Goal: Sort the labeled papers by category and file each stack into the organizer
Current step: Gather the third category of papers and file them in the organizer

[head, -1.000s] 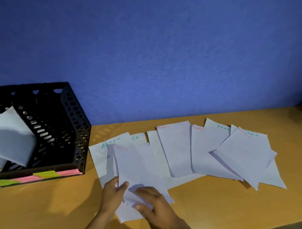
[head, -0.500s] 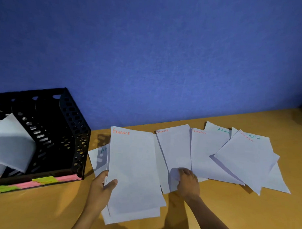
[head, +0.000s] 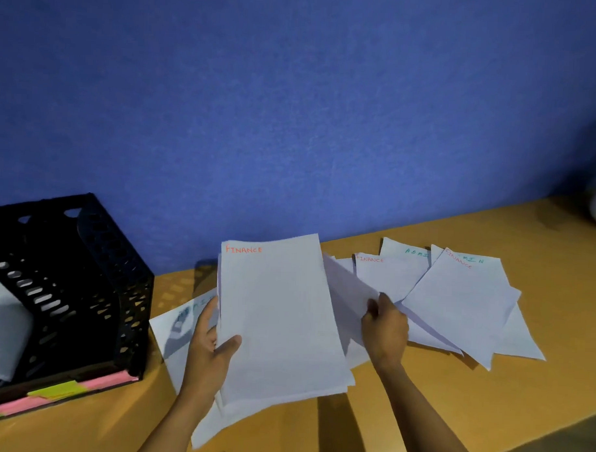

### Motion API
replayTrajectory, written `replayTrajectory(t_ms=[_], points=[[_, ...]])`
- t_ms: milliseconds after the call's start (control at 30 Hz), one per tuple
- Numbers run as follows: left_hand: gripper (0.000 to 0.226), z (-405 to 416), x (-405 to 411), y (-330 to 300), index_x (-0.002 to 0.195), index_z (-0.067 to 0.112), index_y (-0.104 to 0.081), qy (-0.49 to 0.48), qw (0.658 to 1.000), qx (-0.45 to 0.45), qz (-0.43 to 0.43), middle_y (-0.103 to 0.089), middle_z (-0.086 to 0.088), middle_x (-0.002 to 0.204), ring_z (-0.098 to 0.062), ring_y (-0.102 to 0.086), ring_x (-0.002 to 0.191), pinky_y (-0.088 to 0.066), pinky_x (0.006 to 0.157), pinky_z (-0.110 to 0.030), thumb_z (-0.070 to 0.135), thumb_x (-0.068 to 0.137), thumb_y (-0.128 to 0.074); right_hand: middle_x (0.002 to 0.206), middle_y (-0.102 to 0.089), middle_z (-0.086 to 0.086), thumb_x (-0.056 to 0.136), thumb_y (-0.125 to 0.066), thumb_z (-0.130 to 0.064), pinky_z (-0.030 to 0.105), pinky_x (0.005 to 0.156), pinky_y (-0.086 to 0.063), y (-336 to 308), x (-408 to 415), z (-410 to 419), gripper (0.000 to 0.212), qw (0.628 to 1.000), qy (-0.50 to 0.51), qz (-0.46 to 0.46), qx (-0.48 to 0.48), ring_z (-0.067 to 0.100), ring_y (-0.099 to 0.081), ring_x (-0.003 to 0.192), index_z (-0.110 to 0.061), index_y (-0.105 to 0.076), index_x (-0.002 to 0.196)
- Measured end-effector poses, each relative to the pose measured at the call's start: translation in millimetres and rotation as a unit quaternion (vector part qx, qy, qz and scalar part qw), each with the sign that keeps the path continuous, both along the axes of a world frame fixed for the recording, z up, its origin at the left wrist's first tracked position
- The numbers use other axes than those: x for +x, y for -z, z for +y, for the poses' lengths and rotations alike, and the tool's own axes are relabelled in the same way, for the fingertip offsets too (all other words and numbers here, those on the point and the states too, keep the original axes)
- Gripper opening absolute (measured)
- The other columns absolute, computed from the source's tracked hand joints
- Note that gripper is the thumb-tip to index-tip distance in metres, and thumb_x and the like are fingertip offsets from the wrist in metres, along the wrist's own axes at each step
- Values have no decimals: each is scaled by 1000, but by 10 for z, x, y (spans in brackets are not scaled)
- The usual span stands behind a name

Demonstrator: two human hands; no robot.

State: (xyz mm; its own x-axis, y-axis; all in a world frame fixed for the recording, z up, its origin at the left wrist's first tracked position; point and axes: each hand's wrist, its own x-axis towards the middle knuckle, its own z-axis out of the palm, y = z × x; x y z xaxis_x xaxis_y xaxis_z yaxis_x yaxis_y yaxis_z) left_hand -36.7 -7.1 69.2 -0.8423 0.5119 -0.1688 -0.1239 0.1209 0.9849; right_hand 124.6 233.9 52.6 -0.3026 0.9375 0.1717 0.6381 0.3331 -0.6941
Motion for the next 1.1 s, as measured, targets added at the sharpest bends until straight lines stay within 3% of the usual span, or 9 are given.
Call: replayTrajectory(t_ms=[100, 233, 367, 500, 667, 767, 867, 967, 1100], points=[[73, 162, 64, 106, 139, 45, -38, 12, 999, -41, -6, -57, 5, 131, -19, -58, 116, -52, 94, -40, -1, 89, -63, 54, -49, 2, 95, -54, -7, 25, 46, -33, -189, 124, 114, 25, 996, 38, 70, 35, 23, -52, 47, -15, -49, 72], [51, 322, 164, 271, 120, 34, -62, 47, 994, -99, 9, -57, 6, 131, -18, -53, 121, -44, 98, -28, -7, 89, -58, 71, -66, -9, 85, -53, -3, 17, 54, -41, -345, 291, -55, 23, 982, -68, 150, 89, 1, -54, 62, -17, -70, 91], [35, 455, 234, 421, 106, 25, -71, 51, 989, -136, -24, -60, -1, 127, -22, -55, 114, -47, 97, -32, -3, 92, -56, 99, -76, -3, 77, -44, -14, 13, 78, -50, -248, 373, -481, 43, 964, -213, 111, 117, 3, -65, 92, -11, -76, 106], [19, 587, 352, 464, 101, 27, -69, 30, 989, -127, -72, -63, 0, 118, -24, -56, 115, -45, 95, -34, 13, 96, -56, 100, -78, 0, 75, -50, -15, 21, 79, -56, 46, 415, -824, 38, 934, -319, 33, 160, 13, -74, 90, -14, -79, 100], [35, 588, 522, 532, 113, 21, -65, 24, 985, -98, -141, -68, 5, 115, -20, -61, 110, -47, 97, -38, 47, 90, -60, 124, -70, 0, 90, -57, -5, 27, 99, -49, 367, 478, -1047, 39, 903, -422, -39, -65, 16, -63, 116, -19, -68, 124], [19, 535, 521, 625, 101, 18, -65, 49, 981, -162, -89, -71, -4, 108, -28, -64, 102, -53, 92, -44, 29, 86, -71, 140, -56, -18, 98, -50, -40, 20, 109, -38, 399, 503, -1035, 40, 880, -455, -47, -128, 3, -50, 130, -37, -52, 138], [29, 493, 505, 660, 105, 26, -62, 71, 978, -186, -65, -70, -5, 110, -21, -65, 96, -54, 82, -35, 7, 84, -71, 139, -48, -31, 90, -47, -70, 11, 107, -33, 410, 530, -893, 52, 887, -431, -33, -161, -11, -42, 129, -54, -38, 138], [41, 465, 491, 665, 110, 30, -56, 82, 977, -186, -58, -66, -2, 110, -22, -63, 101, -52, 83, -32, 1, 83, -69, 133, -60, -11, 95, -54, -53, 17, 103, -38, 489, 612, -636, 45, 935, -346, -8, -75, 8, -53, 125, -34, -55, 135], [61, 472, 492, 650, 133, 29, -45, 93, 975, -201, -34, -54, 0, 130, -25, -51, 123, -46, 102, -41, 2, 84, -70, 151, -44, 10, 95, -59, -33, 40, 112, -35, 720, 680, -183, 57, 949, -215, -228, 24, 29, -37, 141, -16, -41, 147]])
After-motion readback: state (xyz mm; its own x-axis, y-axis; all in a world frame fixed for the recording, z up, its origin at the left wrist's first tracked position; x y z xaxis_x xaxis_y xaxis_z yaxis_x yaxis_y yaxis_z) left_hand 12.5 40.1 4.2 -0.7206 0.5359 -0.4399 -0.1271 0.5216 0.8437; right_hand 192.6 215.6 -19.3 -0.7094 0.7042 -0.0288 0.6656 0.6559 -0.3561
